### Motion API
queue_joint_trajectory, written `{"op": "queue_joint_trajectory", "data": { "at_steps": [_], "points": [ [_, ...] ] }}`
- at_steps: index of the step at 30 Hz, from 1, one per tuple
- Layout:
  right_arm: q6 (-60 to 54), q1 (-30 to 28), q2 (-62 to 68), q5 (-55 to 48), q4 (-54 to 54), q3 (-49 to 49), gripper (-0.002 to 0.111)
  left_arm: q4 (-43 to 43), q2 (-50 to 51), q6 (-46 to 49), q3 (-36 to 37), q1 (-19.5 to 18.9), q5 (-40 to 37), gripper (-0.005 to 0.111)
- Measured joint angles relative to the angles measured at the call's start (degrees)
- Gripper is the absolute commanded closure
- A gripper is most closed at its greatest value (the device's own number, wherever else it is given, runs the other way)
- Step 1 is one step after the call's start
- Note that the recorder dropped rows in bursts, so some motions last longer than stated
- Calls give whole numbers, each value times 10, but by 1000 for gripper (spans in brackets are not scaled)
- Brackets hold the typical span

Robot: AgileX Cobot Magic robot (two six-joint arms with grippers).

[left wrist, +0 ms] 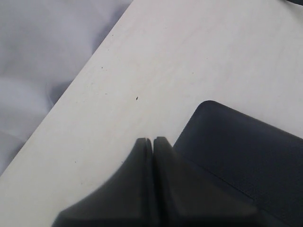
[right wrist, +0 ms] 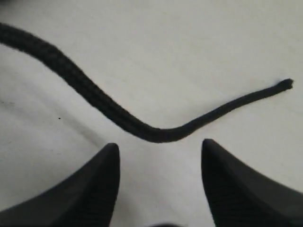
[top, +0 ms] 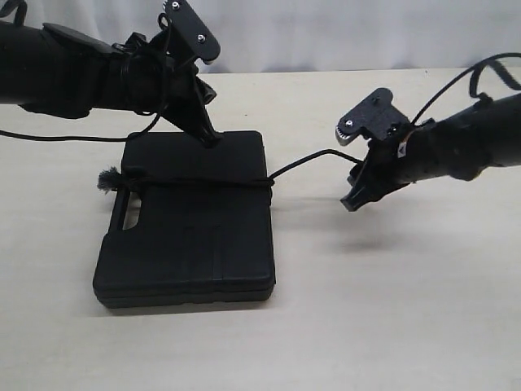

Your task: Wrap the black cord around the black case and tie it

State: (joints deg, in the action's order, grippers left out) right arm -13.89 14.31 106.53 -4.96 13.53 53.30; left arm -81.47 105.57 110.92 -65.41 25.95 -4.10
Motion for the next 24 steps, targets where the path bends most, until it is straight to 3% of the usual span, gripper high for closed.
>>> {"op": "queue_joint_trajectory", "data": {
  "at_steps": [5, 10, 14, 20, 24],
  "points": [
    [-23, -1, 52, 131, 2, 0, 60, 0, 0, 0, 0, 0, -3, 107],
    [-66, -1, 75, 208, -18, 0, 84, 0, 0, 0, 0, 0, -8, 107],
    [-186, -1, 80, 214, -127, 0, 105, 1, 0, 1, 0, 0, -8, 107],
    [-376, -1, 79, 159, -288, 0, 104, 1, 0, 1, 0, 0, -8, 107],
    [-438, -1, 53, 108, -360, 0, 104, 1, 0, 1, 0, 0, -8, 107]
  ]
}}
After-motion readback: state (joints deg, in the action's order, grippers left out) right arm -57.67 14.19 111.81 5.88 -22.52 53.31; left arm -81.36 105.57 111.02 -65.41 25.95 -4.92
